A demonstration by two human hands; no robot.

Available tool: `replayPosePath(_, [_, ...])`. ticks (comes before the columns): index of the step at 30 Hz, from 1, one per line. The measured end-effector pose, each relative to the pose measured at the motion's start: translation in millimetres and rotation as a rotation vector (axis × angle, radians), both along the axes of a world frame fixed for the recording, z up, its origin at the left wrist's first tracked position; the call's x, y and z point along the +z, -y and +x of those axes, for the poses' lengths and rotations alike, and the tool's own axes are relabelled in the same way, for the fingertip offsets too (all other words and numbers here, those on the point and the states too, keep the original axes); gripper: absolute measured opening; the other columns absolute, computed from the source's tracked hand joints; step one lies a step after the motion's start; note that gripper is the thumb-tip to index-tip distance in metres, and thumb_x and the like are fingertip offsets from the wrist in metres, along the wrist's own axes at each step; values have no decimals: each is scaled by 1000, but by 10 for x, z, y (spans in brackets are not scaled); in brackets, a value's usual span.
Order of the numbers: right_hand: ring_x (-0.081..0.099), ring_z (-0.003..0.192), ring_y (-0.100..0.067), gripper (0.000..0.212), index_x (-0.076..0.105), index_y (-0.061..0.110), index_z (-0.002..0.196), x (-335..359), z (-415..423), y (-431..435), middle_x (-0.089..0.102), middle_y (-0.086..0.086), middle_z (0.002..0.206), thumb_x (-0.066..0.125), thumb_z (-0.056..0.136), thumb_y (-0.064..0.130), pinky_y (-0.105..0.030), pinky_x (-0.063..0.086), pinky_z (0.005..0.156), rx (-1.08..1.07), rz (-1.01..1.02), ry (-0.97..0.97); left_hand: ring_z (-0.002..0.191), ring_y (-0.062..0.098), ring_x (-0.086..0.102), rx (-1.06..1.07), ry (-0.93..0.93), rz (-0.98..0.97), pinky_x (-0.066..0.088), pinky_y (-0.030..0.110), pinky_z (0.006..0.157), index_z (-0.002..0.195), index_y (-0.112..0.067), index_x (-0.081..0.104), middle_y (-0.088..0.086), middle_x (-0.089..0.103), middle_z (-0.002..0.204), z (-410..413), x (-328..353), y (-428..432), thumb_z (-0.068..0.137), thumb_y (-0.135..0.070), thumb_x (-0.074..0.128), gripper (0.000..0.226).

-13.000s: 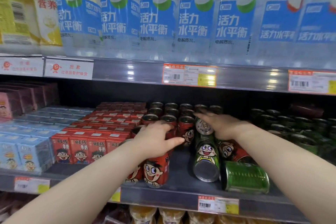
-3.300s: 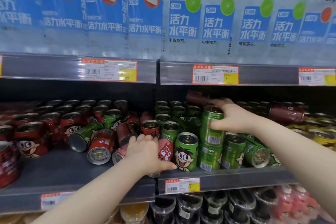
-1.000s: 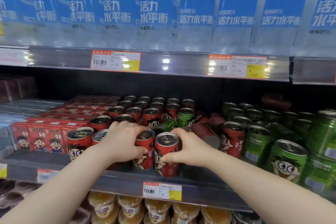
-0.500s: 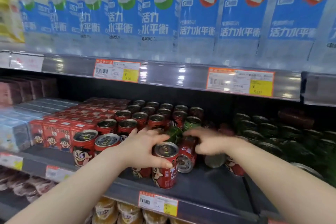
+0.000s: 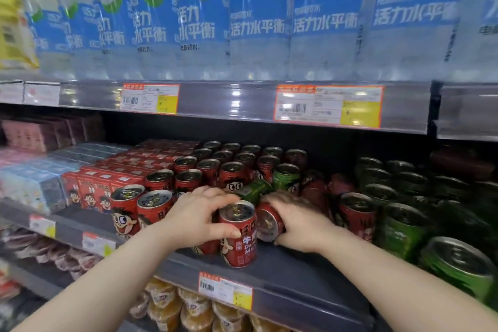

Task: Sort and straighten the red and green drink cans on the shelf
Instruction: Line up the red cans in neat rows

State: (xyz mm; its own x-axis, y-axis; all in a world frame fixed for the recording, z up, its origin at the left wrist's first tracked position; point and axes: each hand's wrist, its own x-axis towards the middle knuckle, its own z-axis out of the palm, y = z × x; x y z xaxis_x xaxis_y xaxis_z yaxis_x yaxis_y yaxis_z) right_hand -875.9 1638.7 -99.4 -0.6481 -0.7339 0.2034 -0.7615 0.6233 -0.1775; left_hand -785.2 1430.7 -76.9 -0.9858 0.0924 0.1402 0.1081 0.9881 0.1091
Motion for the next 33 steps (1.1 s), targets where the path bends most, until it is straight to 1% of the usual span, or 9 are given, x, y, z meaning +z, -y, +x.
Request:
replayPosePath(5, [47,121,-13,79,39,21,136,179,39,-91,49,6,124,82,69,24,-14,34,91,-102,-378,309,128,13,36,-10,-38,-41,32,34,104,139,-43,32,-12,43,138,21,-8,5,37,-99,-1,120])
replayPosePath(8, [50,109,-4,70,45,24,130,232,103,-119,52,12,116,81,70,27,-7,38,79,-91,-367,411,123,13,42,-58,-47,-81,32,33,103,139,-41,32,-12,49,134,-3,1,30,42,-97,1,116])
replayPosePath(11, [50,117,-9,70,47,28,128,270,167,-142,51,8,127,80,68,40,-16,40,92,-141,-232,396,123,12,42,-125,-19,-94,31,33,106,138,-38,33,-11,48,137,-44,16,88,43,-97,11,114])
replayPosePath(14, [42,128,-11,88,30,29,143,349,192,-139,38,5,143,78,70,40,-21,36,104,-214,-119,335,125,12,41,-174,9,-76,30,30,106,138,-36,33,-10,46,139,-66,54,108,46,-94,24,109])
replayPosePath(20, [53,116,-7,73,46,25,130,312,263,-74,54,7,127,83,67,19,-23,43,101,-199,-241,516,128,12,39,-210,18,-11,30,30,107,138,-36,33,-10,45,140,-96,67,203,66,-75,53,85])
replayPosePath(23, [51,118,-6,72,42,27,136,406,286,-52,51,9,131,78,74,28,-22,42,102,-190,-215,603,126,12,40,-224,71,34,32,32,107,136,-37,35,-11,46,138,-130,73,265,59,-79,49,89])
replayPosePath(26, [53,110,-6,50,48,29,132,582,210,55,54,11,124,59,86,47,-15,44,87,-300,-224,534,120,13,46,-220,115,116,37,33,103,130,-34,45,-8,51,130,-142,142,230,62,-83,40,83])
replayPosePath(28, [54,101,-8,36,58,23,122,652,120,167,59,7,111,52,92,42,-14,43,72,-422,-313,470,118,16,51,-150,84,212,41,35,101,124,-31,53,-5,55,127,-236,197,226,69,-79,35,75])
replayPosePath(33, [58,102,-21,25,68,6,106,551,-146,432,64,-10,113,51,93,18,-27,44,84,-498,-237,395,114,23,56,14,54,228,46,28,93,121,-21,58,3,60,127,-724,349,110,80,-57,56,54])
